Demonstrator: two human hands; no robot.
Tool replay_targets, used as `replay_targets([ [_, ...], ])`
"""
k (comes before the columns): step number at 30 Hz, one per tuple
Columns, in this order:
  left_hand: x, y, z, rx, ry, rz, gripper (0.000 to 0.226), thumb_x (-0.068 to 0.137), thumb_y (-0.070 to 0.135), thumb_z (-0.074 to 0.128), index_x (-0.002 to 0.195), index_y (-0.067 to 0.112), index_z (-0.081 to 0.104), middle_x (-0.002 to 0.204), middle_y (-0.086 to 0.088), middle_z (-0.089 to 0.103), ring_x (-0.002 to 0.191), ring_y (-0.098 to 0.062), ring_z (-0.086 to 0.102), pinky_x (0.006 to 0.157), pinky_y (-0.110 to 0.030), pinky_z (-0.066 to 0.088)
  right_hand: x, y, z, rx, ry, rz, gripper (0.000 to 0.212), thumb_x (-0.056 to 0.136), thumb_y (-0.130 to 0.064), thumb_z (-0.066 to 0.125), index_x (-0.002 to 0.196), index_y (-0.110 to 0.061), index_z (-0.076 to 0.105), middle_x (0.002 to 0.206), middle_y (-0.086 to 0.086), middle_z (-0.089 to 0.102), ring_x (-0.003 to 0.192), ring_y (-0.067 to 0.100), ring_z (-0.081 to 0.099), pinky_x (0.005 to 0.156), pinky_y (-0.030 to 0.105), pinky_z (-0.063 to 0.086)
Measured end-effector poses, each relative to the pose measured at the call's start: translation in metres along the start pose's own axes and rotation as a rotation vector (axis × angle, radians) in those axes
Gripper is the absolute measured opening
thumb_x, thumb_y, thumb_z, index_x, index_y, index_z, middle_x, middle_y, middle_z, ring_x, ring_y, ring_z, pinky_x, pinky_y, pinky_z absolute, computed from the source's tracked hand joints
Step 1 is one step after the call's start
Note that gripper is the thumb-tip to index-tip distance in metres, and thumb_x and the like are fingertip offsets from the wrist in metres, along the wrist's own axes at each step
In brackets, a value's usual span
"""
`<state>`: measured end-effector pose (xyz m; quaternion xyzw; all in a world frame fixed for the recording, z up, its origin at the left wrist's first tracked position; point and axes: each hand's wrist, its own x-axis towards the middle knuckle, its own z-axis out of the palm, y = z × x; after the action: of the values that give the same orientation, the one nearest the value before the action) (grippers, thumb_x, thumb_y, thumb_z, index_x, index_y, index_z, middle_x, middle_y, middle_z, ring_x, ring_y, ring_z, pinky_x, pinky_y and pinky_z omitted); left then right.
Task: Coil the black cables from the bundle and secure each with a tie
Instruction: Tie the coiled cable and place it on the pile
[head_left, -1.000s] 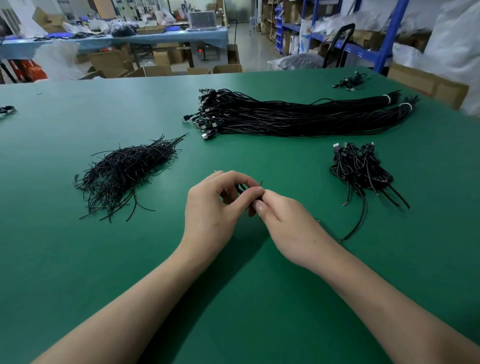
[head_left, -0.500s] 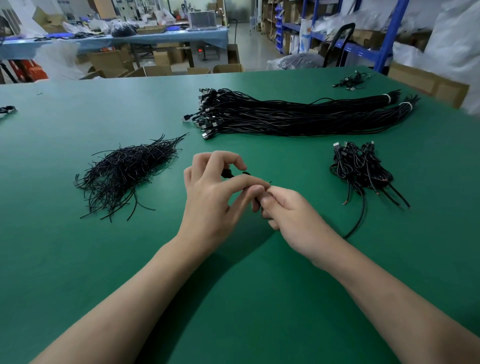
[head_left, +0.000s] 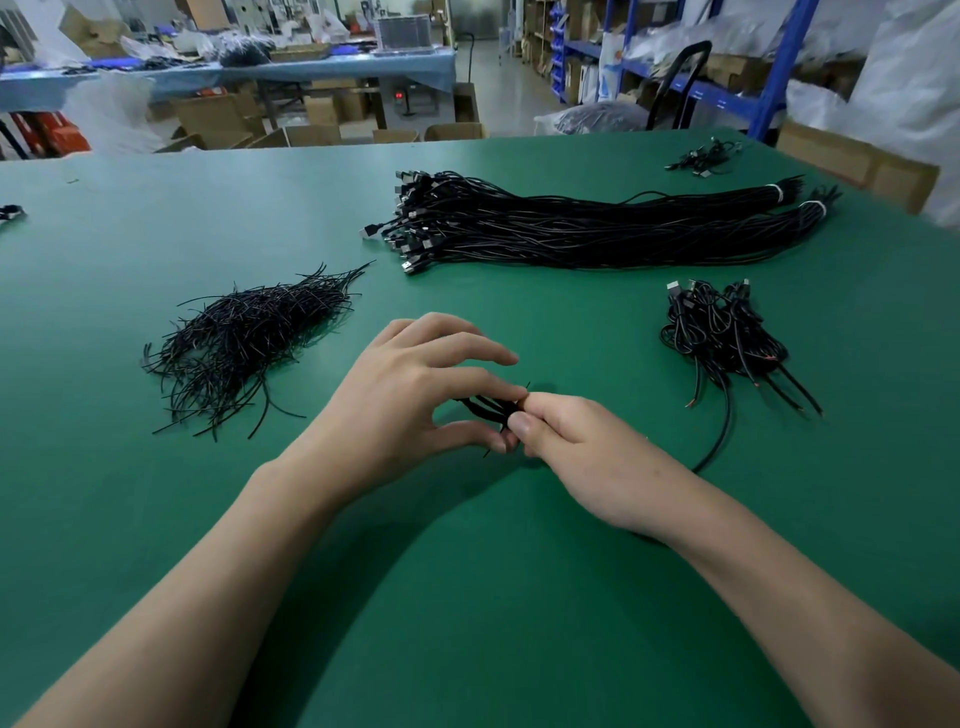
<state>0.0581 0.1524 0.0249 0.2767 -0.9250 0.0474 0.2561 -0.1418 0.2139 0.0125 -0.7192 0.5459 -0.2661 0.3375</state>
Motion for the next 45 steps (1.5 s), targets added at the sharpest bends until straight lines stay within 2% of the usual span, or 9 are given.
replay_targets([
  [7, 0.001, -0.002, 0.001, -0.068, -0.053, -0.014, 0.037, 0.082, 0.056, 0.071, 0.108, 0.03, 0.077, 0.119, 0.017, 0.07, 0.115, -0.013, 0.061, 0.091, -0.035, 0.047, -0.001, -0.002, -0.004, 0.067, -0.04, 0.035, 0.022, 0.106, -0.023, 0.039, 0.098, -0.011, 0.056, 0.078, 0.002, 0.047, 0.069, 0.017, 0.04, 0.065, 0.047, 0.037],
  [12, -0.002, -0.002, 0.005, -0.154, -0.024, -0.051, 0.037, 0.079, 0.054, 0.076, 0.101, 0.024, 0.077, 0.106, 0.018, 0.072, 0.11, -0.011, 0.063, 0.09, -0.039, 0.05, -0.002, 0.001, -0.003, 0.069, -0.029, 0.015, 0.003, 0.106, -0.025, 0.04, 0.106, -0.023, 0.039, 0.087, 0.0, 0.056, 0.066, 0.003, 0.04, 0.064, 0.023, 0.036],
  [17, -0.003, 0.003, 0.008, -0.268, -0.015, -0.102, 0.035, 0.08, 0.05, 0.078, 0.096, 0.02, 0.074, 0.103, 0.013, 0.073, 0.096, -0.012, 0.066, 0.085, -0.039, 0.053, -0.005, -0.001, 0.0, 0.06, -0.013, -0.046, 0.004, 0.107, -0.021, 0.041, 0.105, -0.022, 0.037, 0.09, -0.002, 0.06, 0.068, 0.001, 0.042, 0.062, 0.017, 0.035],
  [21, -0.004, 0.005, 0.007, -0.298, -0.032, -0.152, 0.028, 0.083, 0.049, 0.076, 0.095, 0.025, 0.072, 0.096, 0.016, 0.072, 0.09, -0.005, 0.065, 0.08, -0.034, 0.053, -0.006, -0.003, 0.001, 0.087, 0.008, -0.087, 0.004, 0.107, -0.021, 0.041, 0.105, -0.022, 0.038, 0.098, 0.008, 0.064, 0.083, 0.016, 0.05, 0.078, 0.029, 0.041],
  [24, -0.004, 0.006, 0.007, -0.386, -0.047, -0.199, 0.019, 0.086, 0.039, 0.078, 0.096, 0.023, 0.071, 0.087, 0.021, 0.07, 0.082, 0.002, 0.066, 0.075, -0.017, 0.049, -0.008, -0.005, 0.001, 0.098, 0.033, -0.129, 0.005, 0.107, -0.021, 0.042, 0.104, -0.024, 0.039, 0.098, 0.005, 0.063, 0.087, 0.019, 0.052, 0.083, 0.035, 0.042],
  [30, -0.004, 0.009, 0.01, -0.435, 0.013, -0.222, 0.014, 0.086, 0.031, 0.078, 0.092, 0.019, 0.073, 0.078, 0.022, 0.069, 0.075, 0.003, 0.067, 0.072, -0.006, 0.044, -0.007, -0.002, -0.002, 0.135, 0.073, -0.157, 0.005, 0.106, -0.021, 0.044, 0.102, -0.023, 0.043, 0.092, -0.006, 0.062, 0.078, 0.003, 0.049, 0.07, 0.019, 0.038],
  [35, -0.006, 0.007, 0.011, -0.394, 0.01, -0.222, 0.01, 0.085, 0.028, 0.081, 0.091, 0.023, 0.076, 0.079, 0.03, 0.066, 0.077, 0.006, 0.068, 0.072, -0.004, 0.043, -0.004, 0.001, -0.003, 0.15, 0.068, -0.106, 0.009, 0.104, -0.028, 0.048, 0.099, -0.021, 0.046, 0.071, -0.011, 0.057, 0.064, 0.004, 0.043, 0.06, 0.021, 0.034],
  [39, -0.007, 0.005, 0.011, -0.369, 0.004, -0.227, 0.011, 0.086, 0.033, 0.08, 0.091, 0.024, 0.076, 0.08, 0.026, 0.068, 0.077, 0.006, 0.068, 0.071, -0.013, 0.051, -0.003, 0.002, -0.005, 0.026, 0.078, -0.061, 0.019, 0.102, -0.036, 0.049, 0.089, -0.025, 0.057, 0.069, -0.001, 0.064, 0.051, 0.003, 0.043, 0.052, 0.019, 0.034],
  [45, -0.003, 0.011, 0.007, -0.19, -0.019, -0.135, 0.028, 0.088, 0.053, 0.07, 0.096, 0.027, 0.074, 0.085, 0.017, 0.07, 0.076, -0.004, 0.064, 0.069, -0.029, 0.053, 0.0, 0.007, -0.007, 0.033, 0.035, -0.002, 0.028, 0.104, -0.033, 0.047, 0.082, -0.019, 0.059, 0.064, -0.008, 0.046, 0.052, 0.006, 0.033, 0.051, 0.024, 0.026],
])
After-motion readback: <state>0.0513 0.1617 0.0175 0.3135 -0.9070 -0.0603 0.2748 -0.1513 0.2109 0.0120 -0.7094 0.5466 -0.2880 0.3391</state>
